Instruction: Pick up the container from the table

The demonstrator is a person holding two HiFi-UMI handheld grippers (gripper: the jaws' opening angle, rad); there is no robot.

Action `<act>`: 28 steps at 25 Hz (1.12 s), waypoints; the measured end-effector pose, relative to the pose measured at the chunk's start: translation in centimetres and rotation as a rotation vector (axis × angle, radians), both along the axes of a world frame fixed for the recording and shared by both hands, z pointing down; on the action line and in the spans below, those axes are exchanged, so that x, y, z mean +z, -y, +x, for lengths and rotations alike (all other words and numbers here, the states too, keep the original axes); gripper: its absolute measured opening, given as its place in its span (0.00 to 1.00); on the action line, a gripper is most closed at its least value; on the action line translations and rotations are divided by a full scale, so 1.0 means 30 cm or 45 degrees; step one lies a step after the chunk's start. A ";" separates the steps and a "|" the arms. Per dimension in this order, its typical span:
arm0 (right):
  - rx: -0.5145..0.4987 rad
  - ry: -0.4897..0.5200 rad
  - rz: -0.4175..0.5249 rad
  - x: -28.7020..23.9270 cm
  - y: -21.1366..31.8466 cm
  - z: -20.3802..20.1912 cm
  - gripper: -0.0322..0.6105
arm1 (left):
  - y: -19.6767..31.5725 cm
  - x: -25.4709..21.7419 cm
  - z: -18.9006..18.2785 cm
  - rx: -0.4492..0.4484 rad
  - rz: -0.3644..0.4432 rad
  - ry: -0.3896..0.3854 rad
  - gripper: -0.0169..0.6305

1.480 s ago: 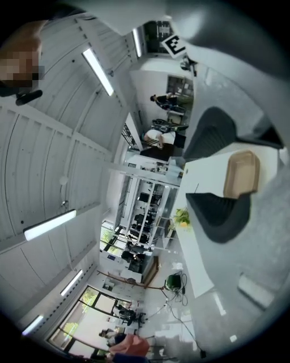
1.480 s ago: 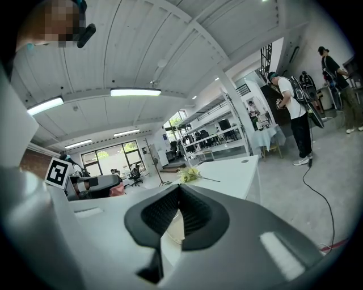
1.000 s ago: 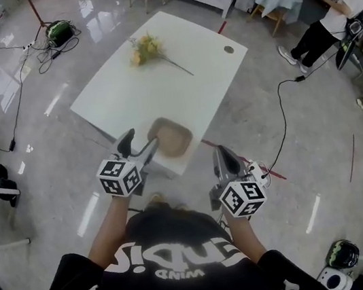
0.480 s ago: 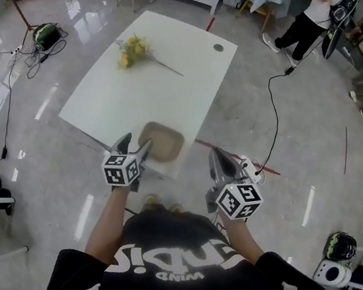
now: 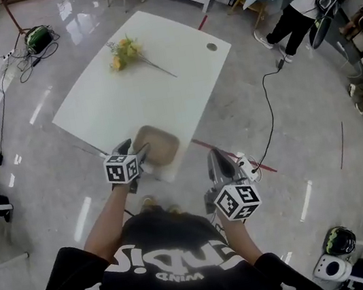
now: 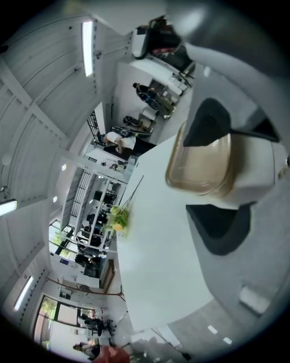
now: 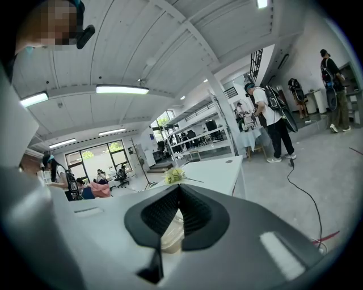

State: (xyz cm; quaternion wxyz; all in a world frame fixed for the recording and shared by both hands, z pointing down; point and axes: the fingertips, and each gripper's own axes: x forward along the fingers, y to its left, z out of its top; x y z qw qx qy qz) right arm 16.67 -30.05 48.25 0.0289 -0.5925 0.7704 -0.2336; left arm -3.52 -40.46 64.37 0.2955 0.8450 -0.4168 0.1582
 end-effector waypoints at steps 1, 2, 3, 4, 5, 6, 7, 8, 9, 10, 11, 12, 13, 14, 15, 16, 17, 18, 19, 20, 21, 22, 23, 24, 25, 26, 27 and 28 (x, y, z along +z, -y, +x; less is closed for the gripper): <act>0.005 0.000 0.000 0.001 0.001 0.003 0.05 | 0.001 0.007 0.004 0.003 -0.008 0.000 0.52; 0.010 0.001 0.000 0.001 0.002 0.007 0.05 | 0.001 0.013 0.009 0.005 -0.015 -0.001 0.52; 0.014 0.002 -0.001 0.001 0.003 0.011 0.05 | 0.001 0.017 0.014 0.008 -0.021 -0.001 0.52; 0.017 0.002 -0.002 0.002 0.005 0.014 0.05 | 0.001 0.022 0.018 0.009 -0.027 0.000 0.51; 0.020 0.002 -0.002 0.002 0.007 0.017 0.05 | 0.002 0.028 0.020 0.010 -0.033 0.003 0.50; 0.022 0.002 -0.003 0.003 0.010 0.019 0.05 | 0.004 0.033 0.021 0.010 -0.040 0.006 0.49; 0.024 0.002 -0.004 0.004 0.014 0.021 0.05 | 0.006 0.038 0.021 0.009 -0.046 0.004 0.48; 0.026 0.002 -0.005 0.005 0.016 0.022 0.05 | 0.007 0.040 0.021 0.008 -0.052 -0.003 0.48; 0.029 0.001 -0.007 0.006 0.018 0.023 0.05 | 0.007 0.041 0.022 0.006 -0.055 -0.011 0.47; 0.030 0.001 -0.008 0.008 0.019 0.024 0.05 | 0.007 0.041 0.022 0.003 -0.055 -0.015 0.46; 0.032 0.001 -0.009 0.010 0.019 0.023 0.05 | 0.008 0.040 0.020 -0.001 -0.053 -0.015 0.45; 0.032 0.001 -0.011 0.012 0.020 0.022 0.05 | 0.009 0.038 0.017 -0.007 -0.050 -0.014 0.44; 0.031 0.001 -0.011 0.012 0.020 0.020 0.05 | 0.009 0.035 0.015 -0.013 -0.047 -0.012 0.44; 0.030 0.000 -0.012 0.011 0.020 0.019 0.05 | 0.010 0.031 0.012 -0.022 -0.045 -0.012 0.43; 0.029 0.000 -0.012 0.009 0.019 0.019 0.05 | 0.011 0.025 0.010 -0.032 -0.043 -0.012 0.41; 0.028 0.001 -0.012 0.006 0.019 0.019 0.05 | 0.011 0.018 0.007 -0.042 -0.039 -0.012 0.40; 0.028 0.001 -0.013 0.004 0.018 0.019 0.05 | 0.012 0.010 0.005 -0.051 -0.033 -0.013 0.39; 0.027 0.002 -0.012 0.002 0.017 0.018 0.05 | 0.012 0.003 0.003 -0.057 -0.027 -0.015 0.38; 0.027 0.002 -0.013 0.002 0.016 0.016 0.05 | 0.012 -0.003 0.001 -0.061 -0.021 -0.018 0.36; 0.026 0.002 -0.013 0.003 0.016 0.014 0.05 | 0.013 -0.009 -0.001 -0.066 -0.016 -0.022 0.36; 0.026 0.002 -0.013 0.004 0.015 0.013 0.05 | 0.015 -0.015 -0.004 -0.071 -0.012 -0.026 0.35; 0.025 0.001 -0.014 0.004 0.015 0.011 0.05 | 0.017 -0.022 -0.007 -0.077 -0.007 -0.030 0.33; 0.025 0.002 -0.014 0.004 0.016 0.010 0.05 | 0.020 -0.030 -0.010 -0.082 -0.003 -0.036 0.33; 0.024 0.002 -0.014 0.003 0.016 0.009 0.05 | 0.022 -0.037 -0.012 -0.085 0.000 -0.043 0.31; 0.023 0.002 -0.013 0.003 0.015 0.009 0.05 | 0.022 -0.043 -0.013 -0.087 0.002 -0.050 0.30; 0.021 0.001 -0.011 0.003 0.014 0.009 0.05 | 0.020 -0.050 -0.013 -0.089 0.006 -0.055 0.29; 0.019 0.000 -0.009 0.003 0.010 0.009 0.05 | 0.017 -0.057 -0.013 -0.092 0.011 -0.058 0.28; 0.018 0.000 -0.008 0.002 0.007 0.010 0.05 | 0.013 -0.066 -0.014 -0.097 0.018 -0.061 0.28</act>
